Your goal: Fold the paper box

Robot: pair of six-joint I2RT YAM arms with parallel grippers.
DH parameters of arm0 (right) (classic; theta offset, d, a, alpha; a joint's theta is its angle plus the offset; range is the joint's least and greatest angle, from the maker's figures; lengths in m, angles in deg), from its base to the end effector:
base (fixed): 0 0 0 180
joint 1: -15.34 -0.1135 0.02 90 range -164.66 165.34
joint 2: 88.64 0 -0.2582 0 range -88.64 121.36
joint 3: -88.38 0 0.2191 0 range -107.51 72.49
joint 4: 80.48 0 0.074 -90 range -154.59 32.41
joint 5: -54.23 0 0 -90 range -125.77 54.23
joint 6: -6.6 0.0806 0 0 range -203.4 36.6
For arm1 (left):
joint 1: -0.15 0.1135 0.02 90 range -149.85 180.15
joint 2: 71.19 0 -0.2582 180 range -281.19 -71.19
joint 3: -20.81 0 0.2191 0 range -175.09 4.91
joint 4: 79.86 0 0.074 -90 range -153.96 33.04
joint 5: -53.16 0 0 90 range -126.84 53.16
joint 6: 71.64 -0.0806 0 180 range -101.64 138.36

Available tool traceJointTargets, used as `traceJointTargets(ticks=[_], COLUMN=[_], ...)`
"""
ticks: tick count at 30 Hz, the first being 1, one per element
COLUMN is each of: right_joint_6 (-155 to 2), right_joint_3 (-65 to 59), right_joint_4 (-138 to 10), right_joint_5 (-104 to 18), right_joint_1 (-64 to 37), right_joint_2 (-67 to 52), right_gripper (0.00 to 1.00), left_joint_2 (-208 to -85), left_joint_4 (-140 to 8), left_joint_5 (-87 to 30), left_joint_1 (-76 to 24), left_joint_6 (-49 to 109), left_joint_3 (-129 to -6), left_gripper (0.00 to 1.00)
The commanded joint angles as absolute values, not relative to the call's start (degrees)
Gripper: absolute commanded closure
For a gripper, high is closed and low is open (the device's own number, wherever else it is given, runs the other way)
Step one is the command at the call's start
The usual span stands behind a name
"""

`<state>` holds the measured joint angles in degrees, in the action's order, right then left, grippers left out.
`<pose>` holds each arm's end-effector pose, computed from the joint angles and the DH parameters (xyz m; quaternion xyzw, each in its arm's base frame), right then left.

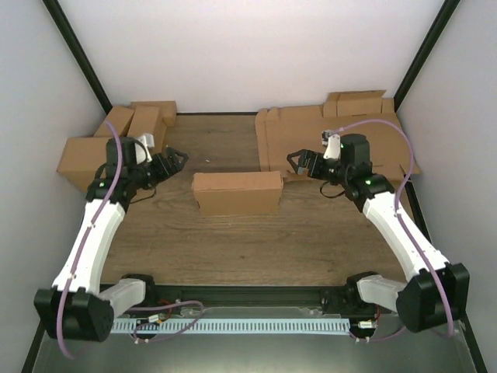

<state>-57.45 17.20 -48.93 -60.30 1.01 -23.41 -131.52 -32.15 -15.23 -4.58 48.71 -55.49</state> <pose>0.2461 0.0974 0.3070 -0.0289 0.8341 0.3481 0.4270 0.2263 -0.0485 0.3198 -0.1013 0.8569 -0.3002 0.4066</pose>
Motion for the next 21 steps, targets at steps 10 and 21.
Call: traceJointTargets(ticks=[10,21], right_joint_6=[-43.7,-48.1], right_joint_3=[7.9,-2.0], right_joint_4=[-26.4,-22.9], right_joint_5=[-76.4,-65.1], right_joint_1=[-2.4,-6.9], right_joint_2=[-16.0,-4.4], right_gripper=[0.19,0.26], left_joint_2=[-139.8,-146.7], left_joint_4=[-19.0,-12.0], left_joint_5=[11.9,0.5], left_joint_1=[-3.7,-3.8], left_joint_6=[61.1,48.8], left_joint_3=[-54.6,-60.6], left_gripper=[0.28,0.32])
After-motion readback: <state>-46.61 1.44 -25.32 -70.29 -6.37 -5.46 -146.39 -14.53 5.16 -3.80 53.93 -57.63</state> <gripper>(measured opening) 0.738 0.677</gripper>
